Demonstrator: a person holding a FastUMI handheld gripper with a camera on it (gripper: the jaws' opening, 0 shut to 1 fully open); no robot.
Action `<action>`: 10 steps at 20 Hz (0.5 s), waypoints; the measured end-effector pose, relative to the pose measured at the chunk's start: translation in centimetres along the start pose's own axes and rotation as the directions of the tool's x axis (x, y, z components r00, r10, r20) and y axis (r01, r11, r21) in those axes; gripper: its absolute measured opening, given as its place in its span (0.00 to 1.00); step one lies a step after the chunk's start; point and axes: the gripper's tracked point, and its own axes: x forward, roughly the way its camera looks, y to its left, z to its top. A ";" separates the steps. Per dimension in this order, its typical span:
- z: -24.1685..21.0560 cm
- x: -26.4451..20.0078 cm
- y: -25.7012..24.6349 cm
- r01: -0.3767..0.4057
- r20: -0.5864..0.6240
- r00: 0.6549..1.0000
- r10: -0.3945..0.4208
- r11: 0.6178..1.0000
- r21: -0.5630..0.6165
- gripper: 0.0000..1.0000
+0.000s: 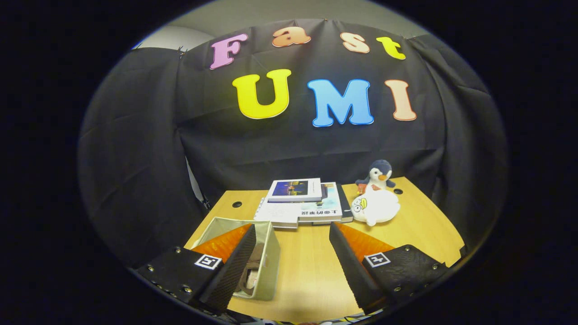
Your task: Open the storage box then place both shoes into the box .Put the left shoe in first, then the right shoe, with the right side of both shoes facing outward in a uniform manner.
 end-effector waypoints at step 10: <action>2.2 -5.5 -10.0 0.103 0.211 0.973 -0.090 0.993 -0.053 0.99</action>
